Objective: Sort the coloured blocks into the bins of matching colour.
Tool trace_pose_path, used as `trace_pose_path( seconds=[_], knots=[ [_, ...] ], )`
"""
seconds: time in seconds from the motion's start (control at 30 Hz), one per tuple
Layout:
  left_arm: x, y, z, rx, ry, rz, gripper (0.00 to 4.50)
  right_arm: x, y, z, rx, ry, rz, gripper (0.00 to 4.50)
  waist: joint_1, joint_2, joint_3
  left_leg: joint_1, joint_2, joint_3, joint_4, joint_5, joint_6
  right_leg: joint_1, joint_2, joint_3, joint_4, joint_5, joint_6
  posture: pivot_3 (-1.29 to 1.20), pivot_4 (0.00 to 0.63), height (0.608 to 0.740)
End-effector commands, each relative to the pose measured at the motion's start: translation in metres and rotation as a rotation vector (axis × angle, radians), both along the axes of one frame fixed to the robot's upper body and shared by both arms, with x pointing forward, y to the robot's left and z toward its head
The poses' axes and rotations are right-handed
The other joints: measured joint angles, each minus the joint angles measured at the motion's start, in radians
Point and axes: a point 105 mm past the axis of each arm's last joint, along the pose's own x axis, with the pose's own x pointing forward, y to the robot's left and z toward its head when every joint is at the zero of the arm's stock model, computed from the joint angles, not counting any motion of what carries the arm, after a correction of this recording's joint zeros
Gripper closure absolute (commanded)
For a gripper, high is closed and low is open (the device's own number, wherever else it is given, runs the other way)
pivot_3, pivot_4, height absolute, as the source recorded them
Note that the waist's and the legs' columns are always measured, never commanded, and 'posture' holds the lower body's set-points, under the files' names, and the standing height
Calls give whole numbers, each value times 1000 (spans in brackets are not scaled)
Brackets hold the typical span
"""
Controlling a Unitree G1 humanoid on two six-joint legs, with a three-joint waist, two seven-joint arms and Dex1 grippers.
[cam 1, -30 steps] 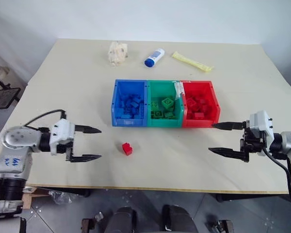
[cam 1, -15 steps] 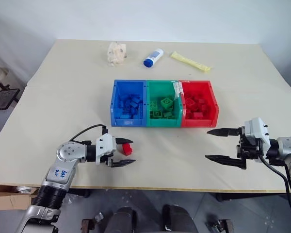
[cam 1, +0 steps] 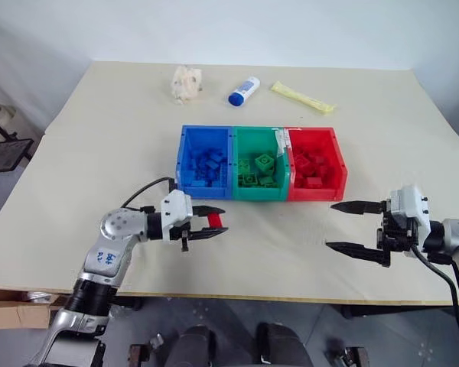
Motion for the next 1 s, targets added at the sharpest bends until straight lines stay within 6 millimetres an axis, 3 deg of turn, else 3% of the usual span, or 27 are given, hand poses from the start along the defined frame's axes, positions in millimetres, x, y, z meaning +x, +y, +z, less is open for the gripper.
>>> trace_pose_path(
  seconds=[0.03, 0.2, 0.57, 0.83, 1.0],
  knots=[
    [1, -23, 18, -41, -44, -39, 2996, -3, 2, 13, 33, -56, -3, 0, 0, 0, 0, 0, 0, 0, 0, 0, 0, 0, 0, 0, 0, 0, 0, 0, 150, 740],
    [12, -59, 24, -87, -69, -60, 2996, -9, 6, 13, 38, -53, 3, 0, 5, 0, 0, 0, -1, 0, 0, 0, 0, 0, 1, 0, 0, 0, 0, 0, 150, 740],
    [49, -137, 62, -238, -165, -20, 2996, -6, 0, 23, 129, -129, -139, 0, 26, -1, 1, 0, -3, 5, 0, 1, 2, -1, 2, -5, 0, 2, 3, 0, 150, 740],
    [70, -196, 93, -316, -126, 56, 2996, -9, 4, 23, 154, -157, -180, 0, 36, -4, 2, -3, -7, 5, -1, 3, 6, -2, 1, -5, -3, 4, 8, 0, 150, 740],
    [75, -200, 101, -291, -181, 98, 1435, -10, 3, 25, 161, -174, -208, 0, 27, -4, 2, -2, -6, 7, -2, 3, 6, -2, 1, -4, -3, 4, 8, 0, 150, 740]
  ],
)
